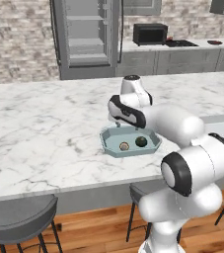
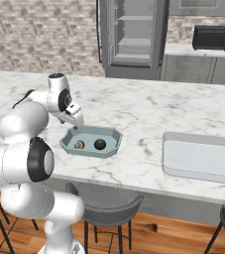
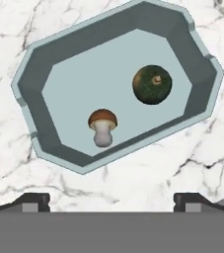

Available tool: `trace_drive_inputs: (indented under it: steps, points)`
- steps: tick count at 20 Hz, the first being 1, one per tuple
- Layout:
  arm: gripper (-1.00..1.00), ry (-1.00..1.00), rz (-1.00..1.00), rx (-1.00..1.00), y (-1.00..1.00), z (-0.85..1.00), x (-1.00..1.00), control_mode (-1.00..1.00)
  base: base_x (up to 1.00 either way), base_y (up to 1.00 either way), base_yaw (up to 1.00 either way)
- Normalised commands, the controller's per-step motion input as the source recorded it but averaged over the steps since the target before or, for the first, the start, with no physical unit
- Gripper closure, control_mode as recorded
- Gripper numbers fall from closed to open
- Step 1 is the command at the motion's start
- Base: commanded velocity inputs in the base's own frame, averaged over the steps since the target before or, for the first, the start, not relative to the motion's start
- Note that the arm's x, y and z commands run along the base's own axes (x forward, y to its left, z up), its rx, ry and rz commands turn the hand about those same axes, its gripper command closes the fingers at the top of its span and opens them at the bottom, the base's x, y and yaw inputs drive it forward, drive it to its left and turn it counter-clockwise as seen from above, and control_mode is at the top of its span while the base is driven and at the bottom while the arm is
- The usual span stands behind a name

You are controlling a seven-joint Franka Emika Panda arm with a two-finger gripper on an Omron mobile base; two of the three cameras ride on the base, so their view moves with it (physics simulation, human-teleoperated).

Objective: Place the cold items (mushroom and squash) from the fridge in one tupperware on the dining counter. Place the warm items (kebab skewer and hot dog) in the stove area in another tupperware.

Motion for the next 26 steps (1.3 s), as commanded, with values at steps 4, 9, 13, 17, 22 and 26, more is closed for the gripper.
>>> trace_drive_inputs:
  steps: [4, 9, 13, 17, 22, 26]
  points:
    - [-1.0, 0.02, 0.0, 0.0, -0.41, 0.36, -0.86, -1.0, 0.0, 0.0, 0.0]
    - [-1.0, 0.0, 0.0, 0.03, -0.56, 0.3, -1.0, -1.0, 0.0, 0.0, 0.0]
    - [-1.0, -0.06, 0.0, 0.05, -0.54, 0.08, -1.0, -1.0, 0.0, 0.0, 0.0]
    - [-1.0, -0.21, 0.0, 0.0, -0.14, 0.17, -0.98, -1.0, 0.0, 0.0, 0.0]
    - [-1.0, -0.25, 0.0, -0.04, 0.0, 0.22, -0.87, -1.0, 0.0, 0.0, 0.0]
    - [-1.0, -0.26, 0.0, -0.03, 0.0, 0.19, -0.66, -1.0, 0.0, 0.0, 0.0]
